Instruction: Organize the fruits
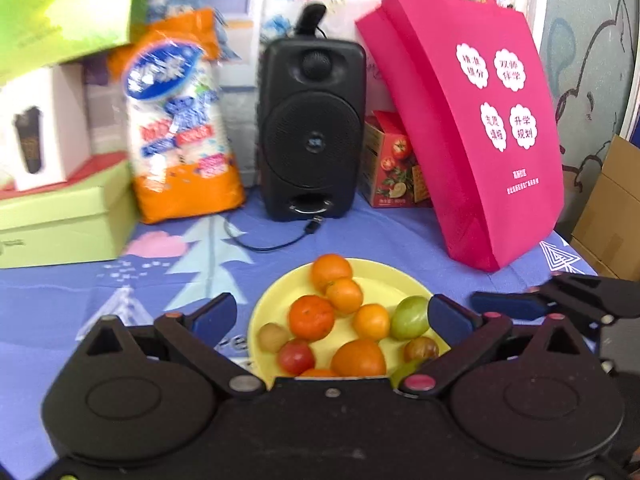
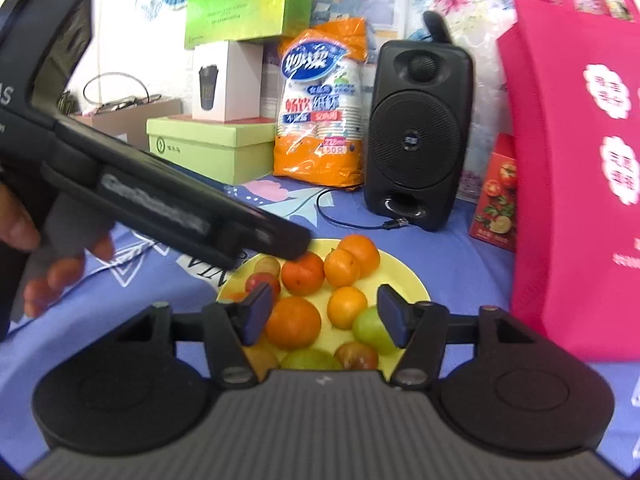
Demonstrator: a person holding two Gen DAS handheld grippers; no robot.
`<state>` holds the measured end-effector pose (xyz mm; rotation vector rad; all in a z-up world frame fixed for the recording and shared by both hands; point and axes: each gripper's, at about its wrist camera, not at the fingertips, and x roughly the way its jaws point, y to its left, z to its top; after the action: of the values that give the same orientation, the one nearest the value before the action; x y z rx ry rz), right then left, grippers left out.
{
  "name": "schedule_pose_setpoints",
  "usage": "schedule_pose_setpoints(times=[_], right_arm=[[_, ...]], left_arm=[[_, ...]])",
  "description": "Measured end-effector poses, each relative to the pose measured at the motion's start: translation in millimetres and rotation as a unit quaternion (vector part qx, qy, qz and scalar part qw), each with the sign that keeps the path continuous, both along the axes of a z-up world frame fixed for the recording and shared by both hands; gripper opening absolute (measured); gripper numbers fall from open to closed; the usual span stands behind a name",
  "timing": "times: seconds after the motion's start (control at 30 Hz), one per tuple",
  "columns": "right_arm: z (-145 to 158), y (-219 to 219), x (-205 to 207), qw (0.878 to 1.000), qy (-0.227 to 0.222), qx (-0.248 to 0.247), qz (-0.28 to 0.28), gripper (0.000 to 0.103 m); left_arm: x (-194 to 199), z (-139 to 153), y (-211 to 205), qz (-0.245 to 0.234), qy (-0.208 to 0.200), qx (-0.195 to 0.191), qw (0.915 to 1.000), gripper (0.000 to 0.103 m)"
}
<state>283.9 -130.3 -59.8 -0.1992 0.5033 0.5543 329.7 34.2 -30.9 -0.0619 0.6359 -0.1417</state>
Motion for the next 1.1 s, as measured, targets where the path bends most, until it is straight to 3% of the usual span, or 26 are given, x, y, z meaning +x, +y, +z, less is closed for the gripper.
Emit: schedule_pose_setpoints(times=[0.1,0.17,0.23,0.37,0.6,0.73,1.1], right_arm=[[8.4,-12.4,-20.7,1.000,0.004,0.014,-0.017,0.076],[16.2,-18.7,-34.4,0.999,0.001,0.022,-0.036,0.095],[24.2,-24.5,-46.7,0.998,-0.001,0.034,-0.060,0.102],[36.2,-32.8,-65.6,0.994,0.015,0.048,-0.095,0.103],[37.6,-42.8,-97.3,0.989,0.023,0.035,-0.142,0.103],[33.5,-45.7,-117.5,0.989,0.020,0.034,-0.141,0.103],[24.6,-46.6,-166.8,0.992,0.010,0.040,-0.122,0.103]], left_arm=[[-25.3,10.2,6.2,0.015,-0.008,0.006,0.9998,0.103],[-37.5,12.9,10.2,0.031,-0.003,0.007,0.9995,0.103],[-50.4,14.0,16.1,0.050,0.005,-0.003,0.9987,0.103],[-72.4,16.2,23.7,0.087,0.020,-0.017,0.9958,0.103],[-119.9,24.6,17.6,0.104,0.011,0.014,0.9944,0.103],[-146.4,24.3,9.1,0.120,0.001,0.045,0.9918,0.103],[-208.2,28.4,-6.9,0.124,-0.017,0.075,0.9892,0.103]])
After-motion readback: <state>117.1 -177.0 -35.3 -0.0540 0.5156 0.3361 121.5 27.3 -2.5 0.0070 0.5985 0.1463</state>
